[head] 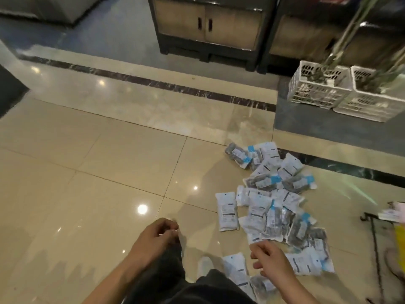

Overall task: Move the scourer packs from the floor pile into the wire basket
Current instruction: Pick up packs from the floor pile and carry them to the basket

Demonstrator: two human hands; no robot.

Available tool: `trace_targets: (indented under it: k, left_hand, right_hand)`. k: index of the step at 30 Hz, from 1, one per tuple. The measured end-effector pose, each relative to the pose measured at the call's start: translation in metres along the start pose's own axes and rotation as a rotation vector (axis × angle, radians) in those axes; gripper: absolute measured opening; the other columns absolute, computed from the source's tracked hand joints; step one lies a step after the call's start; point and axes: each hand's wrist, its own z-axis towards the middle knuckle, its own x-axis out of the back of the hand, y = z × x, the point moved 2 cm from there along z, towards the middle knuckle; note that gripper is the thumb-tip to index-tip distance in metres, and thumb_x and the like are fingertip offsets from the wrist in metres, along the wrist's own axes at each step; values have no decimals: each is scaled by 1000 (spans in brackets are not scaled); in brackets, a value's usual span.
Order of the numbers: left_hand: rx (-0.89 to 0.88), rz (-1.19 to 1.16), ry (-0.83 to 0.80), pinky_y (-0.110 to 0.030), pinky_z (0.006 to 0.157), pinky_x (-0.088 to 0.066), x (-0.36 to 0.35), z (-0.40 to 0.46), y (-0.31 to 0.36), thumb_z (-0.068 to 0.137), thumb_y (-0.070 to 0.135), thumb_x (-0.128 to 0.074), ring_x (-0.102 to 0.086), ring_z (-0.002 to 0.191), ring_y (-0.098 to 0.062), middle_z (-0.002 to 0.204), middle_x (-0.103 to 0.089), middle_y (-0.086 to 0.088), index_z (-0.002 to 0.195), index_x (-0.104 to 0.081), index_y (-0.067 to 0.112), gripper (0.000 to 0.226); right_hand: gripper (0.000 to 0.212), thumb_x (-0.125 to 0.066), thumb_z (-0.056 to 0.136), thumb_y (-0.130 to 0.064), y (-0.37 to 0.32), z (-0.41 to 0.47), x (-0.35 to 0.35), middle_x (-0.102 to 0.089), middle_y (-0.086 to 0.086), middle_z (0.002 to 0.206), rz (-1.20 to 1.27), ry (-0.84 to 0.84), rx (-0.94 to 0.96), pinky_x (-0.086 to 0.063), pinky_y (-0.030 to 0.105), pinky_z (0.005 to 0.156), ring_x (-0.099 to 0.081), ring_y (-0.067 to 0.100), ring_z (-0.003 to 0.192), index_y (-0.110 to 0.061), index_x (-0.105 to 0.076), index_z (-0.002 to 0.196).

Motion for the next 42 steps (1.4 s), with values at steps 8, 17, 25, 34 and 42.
trace_targets:
  k: [8, 17, 25, 34, 42]
  left_hand:
    - [-77, 181, -207, -43, 94, -59, 40, 160, 102, 95, 20, -68, -74, 95, -16, 96, -79, 7, 96, -76, 36, 18]
    - [-212, 537, -392, -35, 89, -62, 80, 341, 247, 102, 25, -60, -73, 87, -7, 102, -76, 11, 102, -70, 36, 14]
    - [-189, 730, -464, -42, 90, -59, 11, 460, 312, 100, 19, -61, -74, 88, -14, 96, -78, 7, 100, -70, 34, 18]
    - [-330, 893, -575, -28, 86, -45, -179, 694, 220, 95, 19, -72, -68, 108, -6, 102, -75, 21, 102, -69, 44, 26]
    - [-695, 1106, -544, -38, 108, -42, -352, 918, 117, 92, 21, -73, -54, 133, -33, 148, -57, -14, 144, -57, 14, 56]
  right_hand:
    - [12, -67, 101, -27, -45, 72, 0, -78, 10, 93, 222, 213, -185, -48, 29, 60, -70, 21, 69, -18, -74, 97]
    - [19, -68, 102, -34, -159, 129, -8, -74, 8, 95, 491, 338, -373, -49, 34, 68, -70, 23, 75, -15, -69, 98]
    - [17, -69, 100, -39, -191, 221, 13, -73, -1, 91, 577, 400, -387, -51, 34, 72, -74, 22, 81, -23, -70, 93]
    - [28, -77, 92, -48, -79, 508, -21, -71, -5, 113, 750, 439, -490, -60, 46, 91, -72, 20, 100, -32, -67, 113]
    - [69, -76, 94, -44, 41, 726, -34, -51, -1, 150, 734, 723, -443, -49, 31, 91, -55, 21, 124, -26, -44, 152]
